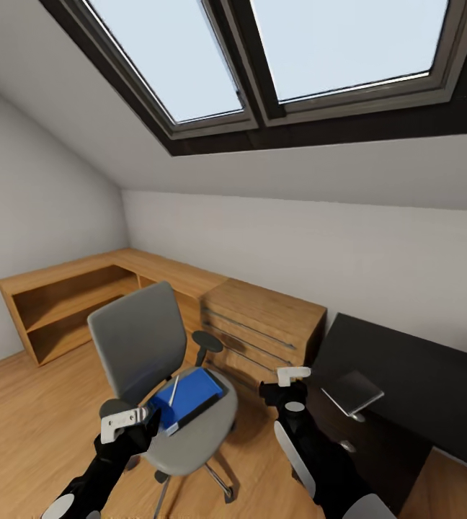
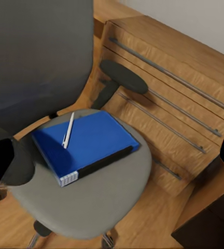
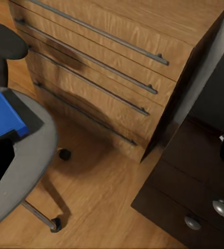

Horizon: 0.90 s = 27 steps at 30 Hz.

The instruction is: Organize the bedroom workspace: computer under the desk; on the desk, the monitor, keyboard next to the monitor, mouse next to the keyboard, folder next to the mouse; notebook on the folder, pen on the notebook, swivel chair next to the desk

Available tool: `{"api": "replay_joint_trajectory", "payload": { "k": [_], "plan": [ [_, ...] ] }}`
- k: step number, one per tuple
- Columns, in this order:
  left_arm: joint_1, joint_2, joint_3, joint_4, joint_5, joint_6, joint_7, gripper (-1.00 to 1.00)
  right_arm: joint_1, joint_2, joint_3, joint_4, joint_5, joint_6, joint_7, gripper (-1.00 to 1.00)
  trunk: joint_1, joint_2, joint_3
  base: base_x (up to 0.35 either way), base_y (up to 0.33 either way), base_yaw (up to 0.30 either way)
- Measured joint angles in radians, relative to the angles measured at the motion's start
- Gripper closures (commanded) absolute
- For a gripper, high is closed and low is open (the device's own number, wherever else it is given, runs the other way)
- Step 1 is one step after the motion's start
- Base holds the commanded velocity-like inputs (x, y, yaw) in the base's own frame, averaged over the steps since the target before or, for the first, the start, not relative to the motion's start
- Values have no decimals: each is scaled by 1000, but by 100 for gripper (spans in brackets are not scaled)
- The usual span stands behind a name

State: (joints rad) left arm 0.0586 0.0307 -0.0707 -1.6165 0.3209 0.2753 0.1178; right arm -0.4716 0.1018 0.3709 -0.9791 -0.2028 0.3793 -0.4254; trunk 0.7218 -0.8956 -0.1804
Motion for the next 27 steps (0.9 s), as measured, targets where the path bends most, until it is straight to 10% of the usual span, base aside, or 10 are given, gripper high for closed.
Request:
{"api": "replay_joint_trajectory", "payload": {
  "k": [10,27],
  "plan": [
    [0,0,94,0,4,-3,2,-100,0,1,39,28,0,-9,0,-100,0,0,-5,0,0,273],
    [0,-1,134,0,5,-4,2,-100,0,3,58,48,0,-31,1,-100,0,0,-19,0,0,242]
  ]
}}
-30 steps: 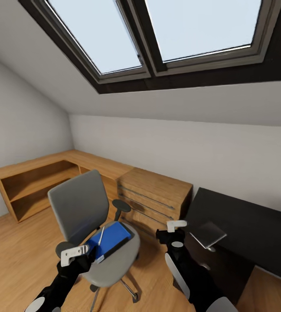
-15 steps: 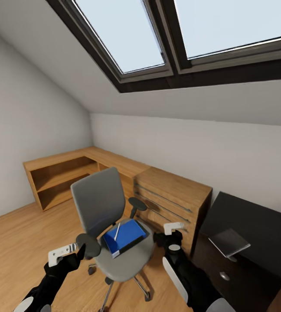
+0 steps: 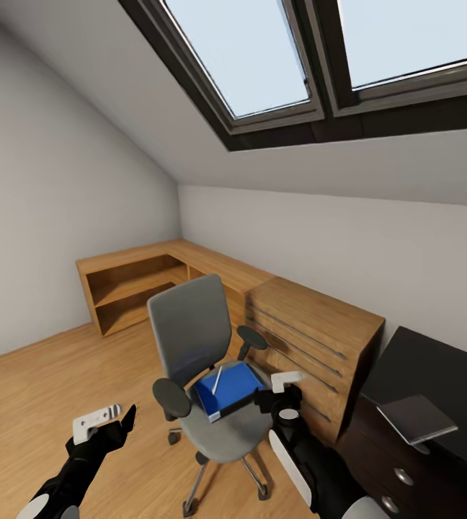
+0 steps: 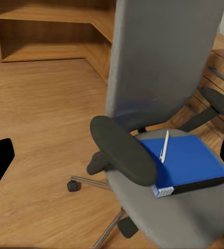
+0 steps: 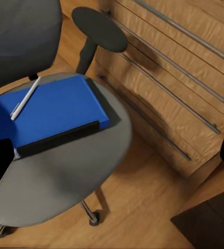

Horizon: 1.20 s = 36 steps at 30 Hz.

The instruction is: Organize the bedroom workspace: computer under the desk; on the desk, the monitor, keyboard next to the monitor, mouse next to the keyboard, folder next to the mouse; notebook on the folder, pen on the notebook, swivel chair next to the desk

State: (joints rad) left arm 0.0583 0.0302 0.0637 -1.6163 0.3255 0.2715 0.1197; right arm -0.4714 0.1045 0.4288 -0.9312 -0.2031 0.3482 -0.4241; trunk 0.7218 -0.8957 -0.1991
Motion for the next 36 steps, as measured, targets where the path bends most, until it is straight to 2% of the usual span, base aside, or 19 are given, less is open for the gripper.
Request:
{"api": "replay_joint_trajectory", "payload": {
  "k": [18,27,36],
  "plan": [
    [0,-3,-1,0,0,-2,-1,-100,0,-2,-2,-1,1,0,0,-100,0,0,-22,25,2,163],
    [0,-5,-6,0,-1,-3,-3,-100,0,-5,-2,-2,1,1,6,-100,0,0,-24,275,60,17],
    [0,-5,-6,0,-2,-3,-4,-100,0,-5,-2,-4,0,0,5,-100,0,0,-24,46,7,0]
  ]
}}
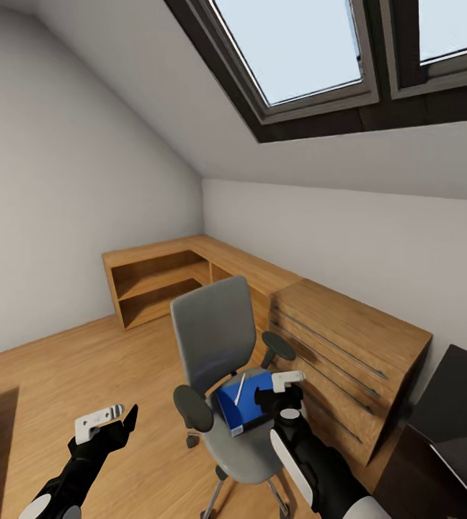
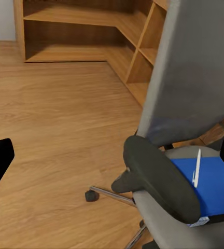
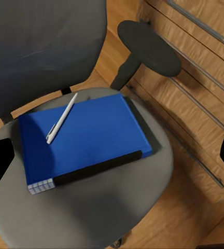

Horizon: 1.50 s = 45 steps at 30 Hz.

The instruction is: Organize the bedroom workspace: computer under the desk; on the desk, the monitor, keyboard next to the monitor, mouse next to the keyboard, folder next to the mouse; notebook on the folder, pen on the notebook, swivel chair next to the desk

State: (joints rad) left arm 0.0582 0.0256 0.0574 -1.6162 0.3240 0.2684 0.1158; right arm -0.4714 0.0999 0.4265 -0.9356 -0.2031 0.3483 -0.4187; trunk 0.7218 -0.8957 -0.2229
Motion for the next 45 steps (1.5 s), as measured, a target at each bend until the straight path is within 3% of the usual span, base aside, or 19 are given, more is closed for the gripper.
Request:
{"api": "replay_joint_trajectory", "payload": {
  "k": [19,27,36,40,45],
  "plan": [
    [0,0,0,0,1,0,-1,-100,0,2,0,4,0,0,-2,-100,0,0,-16,0,0,200],
    [0,0,-2,0,1,2,-2,-100,0,-3,-2,3,0,0,1,-100,0,0,-18,0,0,28],
    [0,0,3,0,3,6,5,-100,-4,-8,-11,22,1,1,5,-100,34,-63,-47,0,0,0],
    [0,1,3,0,2,7,7,-100,-38,-22,-15,40,0,1,5,-100,50,-91,-59,0,0,0],
    [0,3,4,1,1,15,8,-100,-158,-31,-25,149,-5,1,21,-100,69,-126,-75,0,0,0]
  ]
}}
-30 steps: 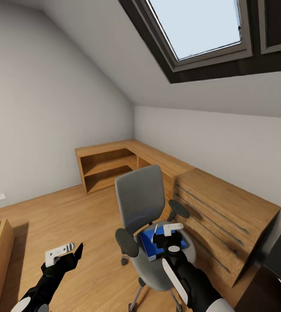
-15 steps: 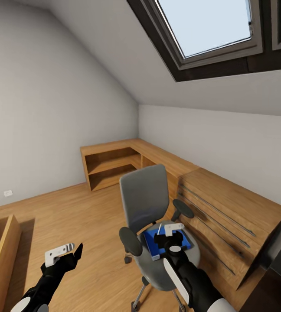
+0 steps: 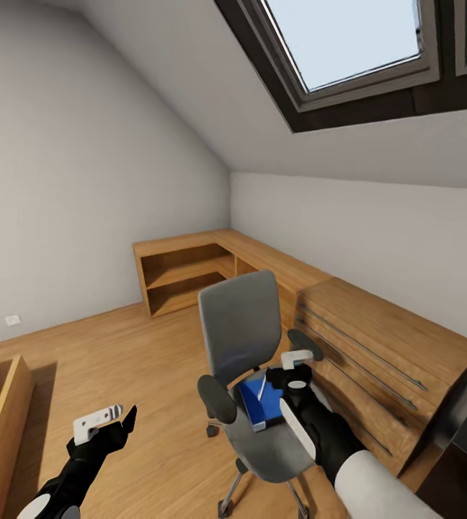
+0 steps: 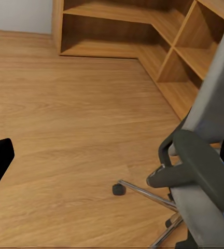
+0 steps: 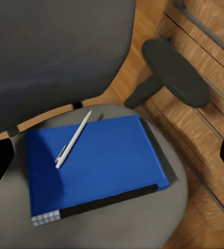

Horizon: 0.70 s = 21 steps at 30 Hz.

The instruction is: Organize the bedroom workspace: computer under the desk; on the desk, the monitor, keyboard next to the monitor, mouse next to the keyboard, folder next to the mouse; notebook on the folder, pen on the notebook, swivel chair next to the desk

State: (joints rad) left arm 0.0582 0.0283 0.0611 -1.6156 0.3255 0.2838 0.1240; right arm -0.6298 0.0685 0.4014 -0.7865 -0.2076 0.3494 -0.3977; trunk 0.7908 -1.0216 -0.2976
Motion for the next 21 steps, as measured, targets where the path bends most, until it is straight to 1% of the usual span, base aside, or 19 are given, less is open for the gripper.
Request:
{"api": "replay_joint_trajectory", "payload": {
  "k": [3,4,7,8,9,10,14,15,16,17,18,19,20,21],
  "plan": [
    [0,0,1,7,1,20,0,-100,-71,-1,-3,85,-3,-1,30,-100,12,-21,-9,0,0,0],
    [1,1,1,15,2,37,2,-100,-103,-1,-5,130,-3,-2,50,-100,15,-28,-13,0,0,0],
    [0,1,1,43,2,71,14,-100,-146,1,-12,199,-4,-5,80,-100,27,-49,-22,0,0,0],
    [-4,1,1,70,2,96,30,-100,-166,3,-18,237,-5,-6,96,-100,31,-56,-25,0,0,0],
    [-10,2,1,86,3,109,42,-100,-174,3,-22,254,-5,-7,103,-100,35,-63,-28,0,0,0],
    [-29,2,1,122,4,132,64,-100,-185,4,-29,279,-5,-7,112,-100,38,-70,-31,0,0,0],
    [-87,2,1,215,10,171,98,-100,-197,5,-43,308,-9,-8,121,-100,54,-98,-44,0,0,0],
    [-136,0,1,302,20,196,110,-100,-201,6,-58,323,-18,-6,125,-100,58,-105,-47,0,0,0],
    [-173,0,1,367,30,211,115,-100,-203,5,-67,330,-26,-5,126,-100,61,-112,-50,0,0,0],
    [-280,-2,1,500,59,251,120,-100,-204,4,-81,345,-47,-3,128,-100,65,-119,-53,0,0,0],
    [-328,-2,1,523,72,276,120,-100,-205,5,-82,352,-52,-4,128,-100,69,-126,-56,0,0,0],
    [-342,-2,1,530,80,291,121,-100,-205,5,-83,355,-55,-3,127,-100,73,-133,-59,0,0,0],
    [-374,-4,1,537,123,342,119,-100,-205,6,-85,364,-60,-2,123,-100,77,-140,-63,0,0,0],
    [-388,-6,-3,529,168,366,117,-100,-205,8,-86,368,-63,-2,122,-100,81,-147,-66,0,0,0]
  ]
}}
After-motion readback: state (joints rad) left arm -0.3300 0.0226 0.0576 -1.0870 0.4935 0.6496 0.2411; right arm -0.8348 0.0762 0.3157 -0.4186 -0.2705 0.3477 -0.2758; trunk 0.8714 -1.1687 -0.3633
